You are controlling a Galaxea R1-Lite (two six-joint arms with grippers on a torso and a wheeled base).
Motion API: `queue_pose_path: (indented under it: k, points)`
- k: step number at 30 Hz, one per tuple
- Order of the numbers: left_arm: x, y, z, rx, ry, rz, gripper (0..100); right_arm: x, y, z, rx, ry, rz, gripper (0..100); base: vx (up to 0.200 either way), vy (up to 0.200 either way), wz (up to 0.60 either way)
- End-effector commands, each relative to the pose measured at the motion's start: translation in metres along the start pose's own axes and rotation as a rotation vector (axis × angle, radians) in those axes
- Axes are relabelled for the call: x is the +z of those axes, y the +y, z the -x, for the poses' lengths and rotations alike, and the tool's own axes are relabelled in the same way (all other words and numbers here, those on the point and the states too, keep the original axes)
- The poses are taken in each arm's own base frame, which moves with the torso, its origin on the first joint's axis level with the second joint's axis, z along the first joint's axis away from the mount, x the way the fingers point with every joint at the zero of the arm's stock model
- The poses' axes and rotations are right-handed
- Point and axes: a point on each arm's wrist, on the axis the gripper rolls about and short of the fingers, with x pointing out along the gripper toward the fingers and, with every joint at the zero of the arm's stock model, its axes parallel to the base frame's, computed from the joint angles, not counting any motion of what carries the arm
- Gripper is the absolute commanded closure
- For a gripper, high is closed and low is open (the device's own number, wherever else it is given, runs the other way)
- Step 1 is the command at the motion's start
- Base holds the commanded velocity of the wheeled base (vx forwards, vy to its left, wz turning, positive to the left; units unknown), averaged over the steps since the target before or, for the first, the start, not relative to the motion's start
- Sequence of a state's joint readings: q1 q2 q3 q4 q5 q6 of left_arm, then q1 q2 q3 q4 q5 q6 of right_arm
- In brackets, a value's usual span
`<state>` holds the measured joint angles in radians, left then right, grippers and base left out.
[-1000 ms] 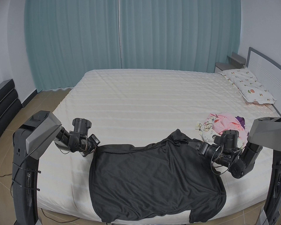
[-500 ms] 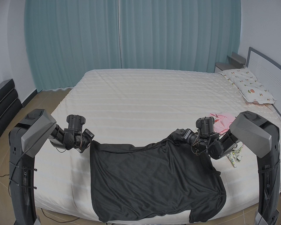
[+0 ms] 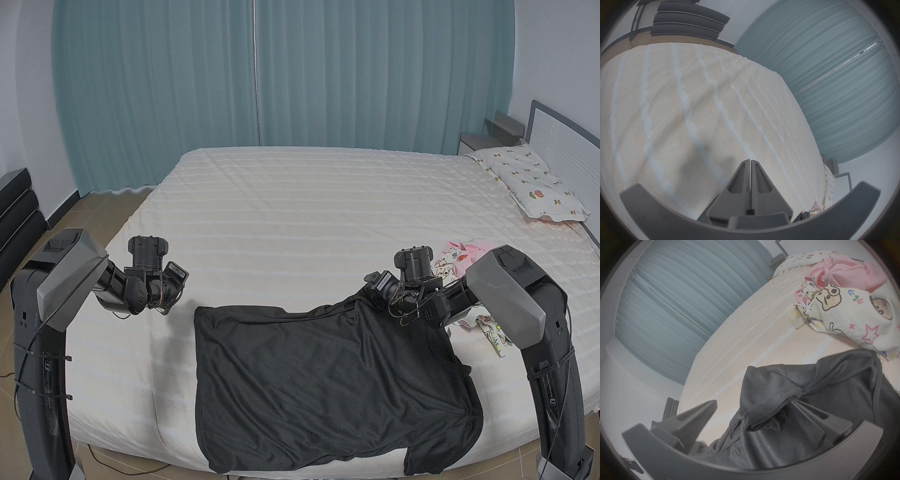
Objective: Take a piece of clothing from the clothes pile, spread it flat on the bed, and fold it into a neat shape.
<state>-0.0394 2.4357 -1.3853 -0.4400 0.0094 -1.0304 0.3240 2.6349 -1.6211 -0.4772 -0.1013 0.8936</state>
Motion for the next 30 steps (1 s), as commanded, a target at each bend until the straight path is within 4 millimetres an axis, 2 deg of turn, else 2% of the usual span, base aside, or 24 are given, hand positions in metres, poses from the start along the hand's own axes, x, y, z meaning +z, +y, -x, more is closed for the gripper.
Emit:
queue_pose_path:
  k: [1,4,8,13,20,21,26,30]
  points:
    - [-0.002,0.002,0.001,0.010,0.008,-0.001,100,-0.004,-0.008,-0.019,-0.019,-0.020,-0.005,100,0.000,0.000,0.00]
    - [-0.004,0.005,0.001,0.015,0.013,-0.001,100,0.004,-0.003,-0.020,0.000,-0.057,-0.017,100,0.000,0.000,0.00]
    - [-0.007,0.005,0.001,0.021,0.019,-0.004,100,0.023,0.011,-0.016,0.088,-0.147,-0.054,100,0.000,0.000,0.00]
    - [-0.009,0.006,0.001,0.025,0.024,-0.006,100,0.048,0.010,-0.015,0.157,-0.253,-0.066,100,0.000,0.000,0.00]
    - [-0.010,0.007,0.000,0.028,0.028,-0.007,100,0.061,0.010,-0.014,0.170,-0.282,-0.064,100,0.000,0.000,0.00]
    - [-0.010,0.007,0.000,0.028,0.028,-0.007,100,0.059,0.012,-0.014,0.179,-0.282,-0.044,0,0.000,0.000,0.00]
    - [-0.012,0.007,0.001,0.028,0.031,-0.008,100,0.054,0.019,-0.013,0.243,-0.317,-0.010,0,0.000,0.000,0.00]
    - [-0.012,0.007,0.000,0.030,0.031,-0.008,100,0.048,0.006,-0.011,0.219,-0.308,0.107,0,0.000,0.000,0.00]
